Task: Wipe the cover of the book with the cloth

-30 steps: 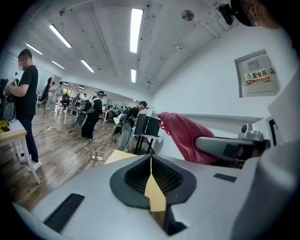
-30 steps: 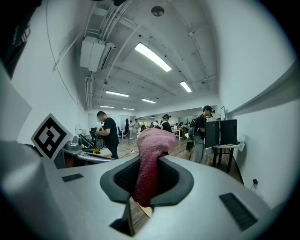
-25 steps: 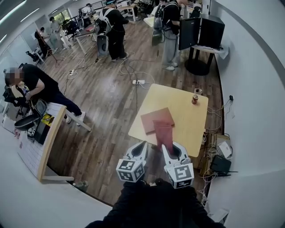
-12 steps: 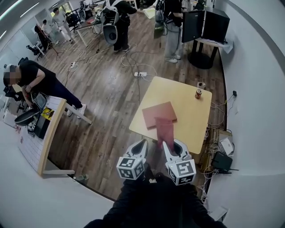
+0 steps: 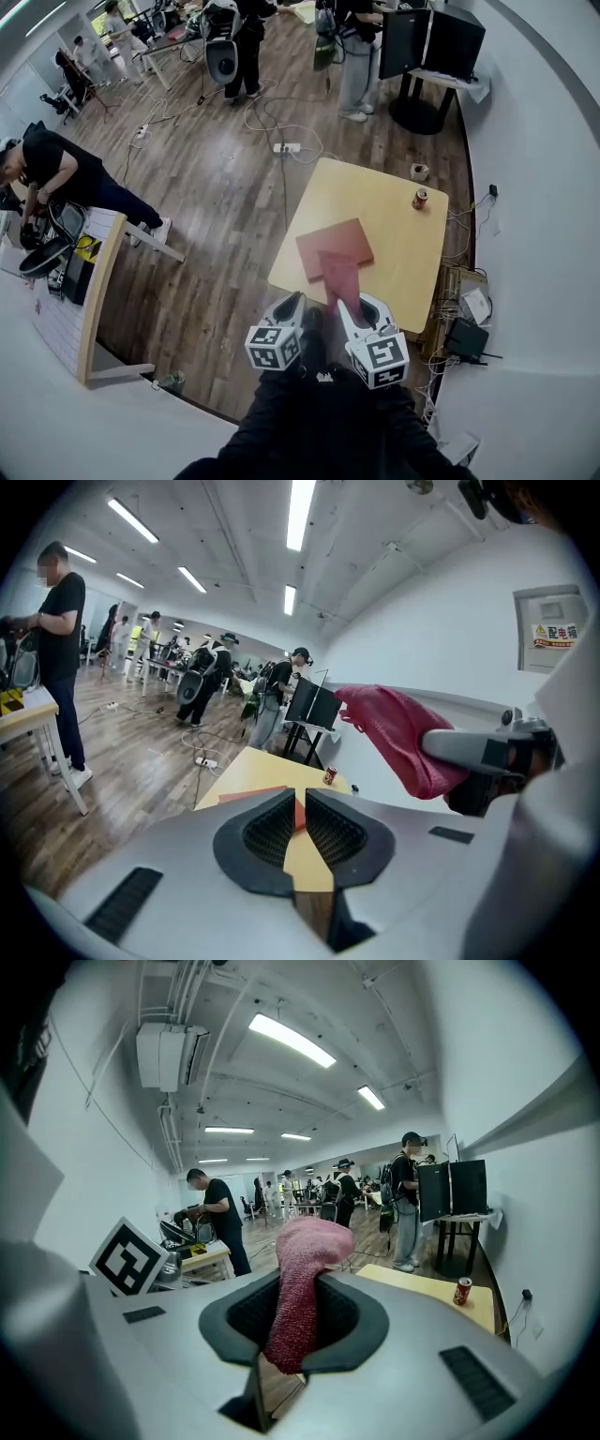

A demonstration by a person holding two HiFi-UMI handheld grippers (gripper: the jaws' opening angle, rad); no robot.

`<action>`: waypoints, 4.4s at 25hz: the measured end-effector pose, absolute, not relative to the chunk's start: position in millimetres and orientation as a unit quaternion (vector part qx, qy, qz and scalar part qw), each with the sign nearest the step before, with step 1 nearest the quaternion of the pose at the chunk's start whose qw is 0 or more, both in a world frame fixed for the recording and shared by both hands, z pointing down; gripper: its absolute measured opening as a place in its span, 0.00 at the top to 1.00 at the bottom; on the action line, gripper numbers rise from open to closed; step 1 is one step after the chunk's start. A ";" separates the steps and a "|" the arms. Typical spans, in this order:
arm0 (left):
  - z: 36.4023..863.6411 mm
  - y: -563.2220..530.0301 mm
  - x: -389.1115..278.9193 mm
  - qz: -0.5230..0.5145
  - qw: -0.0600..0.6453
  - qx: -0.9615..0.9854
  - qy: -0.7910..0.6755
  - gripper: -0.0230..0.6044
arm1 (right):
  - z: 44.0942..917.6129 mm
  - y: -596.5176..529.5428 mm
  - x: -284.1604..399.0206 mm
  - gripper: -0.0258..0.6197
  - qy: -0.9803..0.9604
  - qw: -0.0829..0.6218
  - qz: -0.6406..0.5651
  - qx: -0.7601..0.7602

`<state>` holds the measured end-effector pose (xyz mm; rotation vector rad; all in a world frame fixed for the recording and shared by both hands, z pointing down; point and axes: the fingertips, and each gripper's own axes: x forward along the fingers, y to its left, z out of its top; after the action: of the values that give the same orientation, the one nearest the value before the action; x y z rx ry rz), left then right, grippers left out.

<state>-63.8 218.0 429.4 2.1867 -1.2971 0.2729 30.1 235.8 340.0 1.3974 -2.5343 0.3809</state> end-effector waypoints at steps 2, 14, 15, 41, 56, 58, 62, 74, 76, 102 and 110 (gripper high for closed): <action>440.9 195.8 -61.4 0.106 0.302 0.817 -0.479 0.90 | 345.8 213.1 32.2 0.83 -0.859 0.116 0.136 0.479; 548.9 101.9 -85.7 0.176 0.396 0.780 -0.451 0.90 | 410.9 86.3 19.6 0.83 -0.830 0.167 0.196 0.495; 561.0 96.2 -85.9 0.183 0.406 0.776 -0.446 0.87 | 419.9 78.0 18.9 0.83 -0.828 0.173 0.201 0.494; 721.7 43.3 -71.6 0.275 0.524 0.703 -0.396 0.81 | 625.2 -28.9 -55.3 0.83 -0.842 0.317 0.279 0.336; 725.1 38.7 -76.8 0.272 0.523 0.695 -0.412 0.82 | 701.2 -26.5 -62.0 0.83 -0.833 0.365 0.315 0.273; 724.9 38.4 -77.1 0.273 0.522 0.694 -0.414 0.82 | 702.0 -27.9 -53.2 0.83 -0.830 0.365 0.316 0.278; 724.6 38.7 -78.9 0.278 0.521 0.693 -0.414 0.82 | 703.5 -30.6 -34.6 0.83 -0.827 0.365 0.314 0.291; 722.6 38.1 -72.1 0.288 0.517 0.692 -0.413 0.82 | 702.2 -39.5 -9.1 0.83 -0.818 0.345 0.329 0.321; 721.7 37.4 -70.4 0.289 0.515 0.693 -0.414 0.82 | 704.2 -42.7 -7.6 0.83 -0.816 0.341 0.333 0.328; 724.5 38.5 -70.5 0.290 0.522 0.684 -0.420 0.82 | 705.1 -63.6 67.7 0.83 -0.781 0.324 0.345 0.408; 723.9 37.1 -70.3 0.295 0.519 0.684 -0.420 0.82 | 703.9 -64.2 107.0 0.83 -0.770 0.332 0.337 0.429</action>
<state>-70.3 37.1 723.9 1.6401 -1.0079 0.7079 107.0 -64.2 703.9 1.1208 -2.0110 0.8805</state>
